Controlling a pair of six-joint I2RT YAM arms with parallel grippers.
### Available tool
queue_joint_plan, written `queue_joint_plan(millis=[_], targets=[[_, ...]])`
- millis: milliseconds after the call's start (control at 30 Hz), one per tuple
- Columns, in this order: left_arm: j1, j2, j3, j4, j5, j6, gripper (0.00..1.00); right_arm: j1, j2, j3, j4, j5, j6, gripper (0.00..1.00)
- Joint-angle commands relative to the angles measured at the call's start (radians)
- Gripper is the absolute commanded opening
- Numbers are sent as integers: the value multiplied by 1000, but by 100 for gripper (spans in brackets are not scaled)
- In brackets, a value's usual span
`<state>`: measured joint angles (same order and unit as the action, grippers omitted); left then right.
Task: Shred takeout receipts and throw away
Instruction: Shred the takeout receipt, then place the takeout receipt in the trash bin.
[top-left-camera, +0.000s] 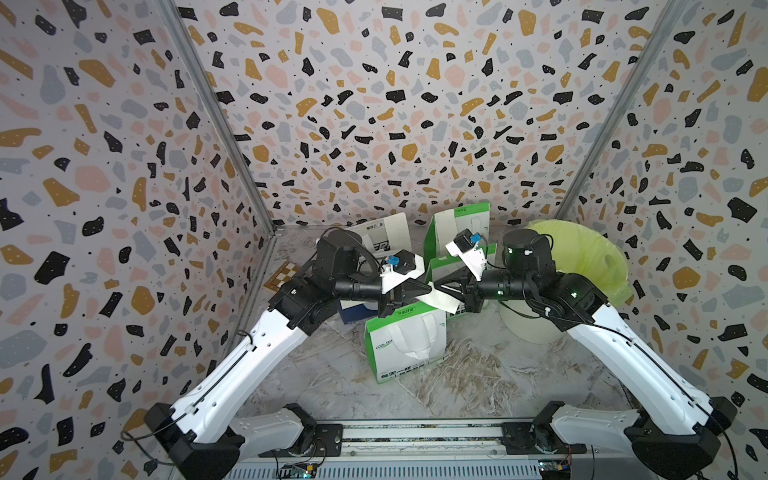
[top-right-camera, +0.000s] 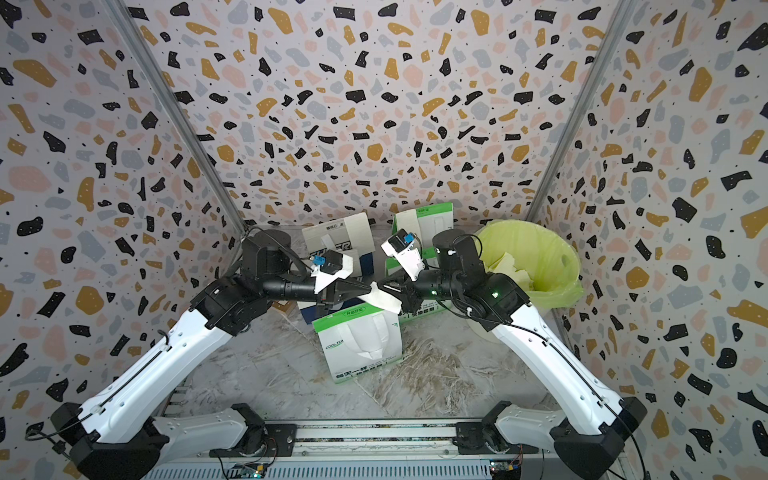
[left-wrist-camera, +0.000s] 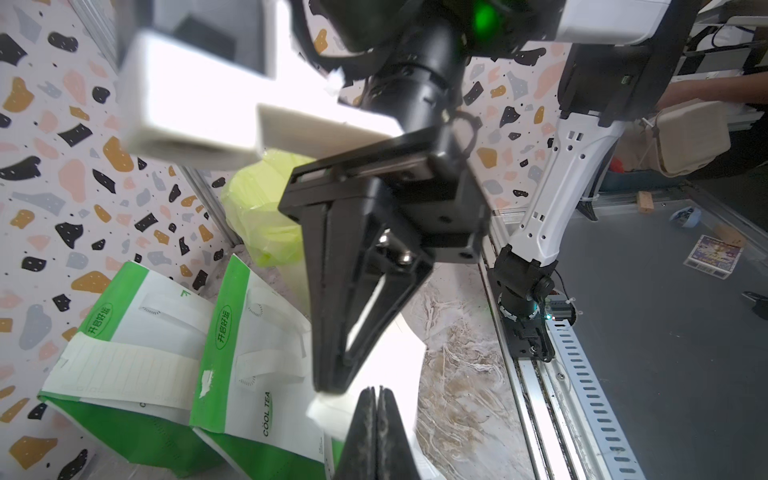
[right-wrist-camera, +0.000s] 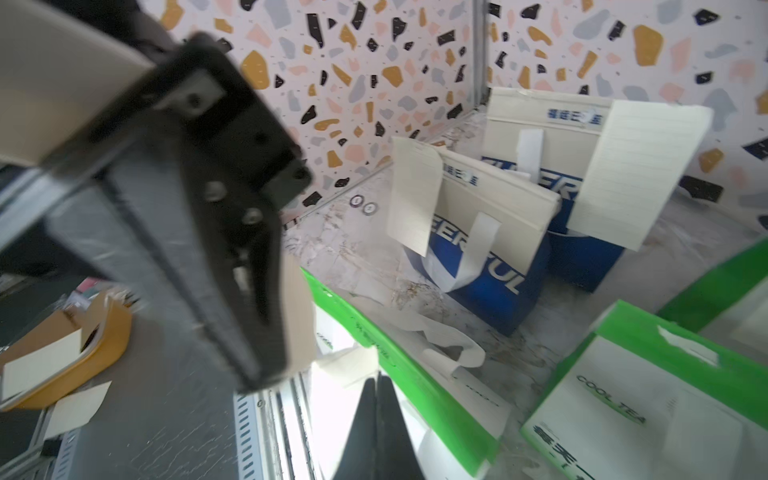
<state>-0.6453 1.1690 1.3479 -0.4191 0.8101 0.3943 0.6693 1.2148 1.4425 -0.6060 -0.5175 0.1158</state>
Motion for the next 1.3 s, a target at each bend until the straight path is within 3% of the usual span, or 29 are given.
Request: queue_joint_plan(millis=[0,333,500,633,767,867,1033,1267], targets=[[-4,-80,-42,230,21,-65,0,-54,7,36,-27,106,111,0],[-4,-140,-100,396,-1,-166,0,-149,25,74,-67,159,145,0],[-3,-111,-116,453,-62,-232,0,-222,1,166,-114,220,138,0],[-7,-80,-109,488,-68,-278,0,-442,-14,258,-191,313,140,0],[-19,-62,-105,515,-83,-310,0,-721,-21,255,-224,287,151,0],[-30,-42,-99,517,-95,-330,0,-792,-28,197,-224,314,162,0],[-51,-4,-87,536,-113,-381,0,-820,-44,65,-185,349,188,0],[-82,40,-63,504,-139,-377,0,-826,-20,57,-196,259,171,57]])
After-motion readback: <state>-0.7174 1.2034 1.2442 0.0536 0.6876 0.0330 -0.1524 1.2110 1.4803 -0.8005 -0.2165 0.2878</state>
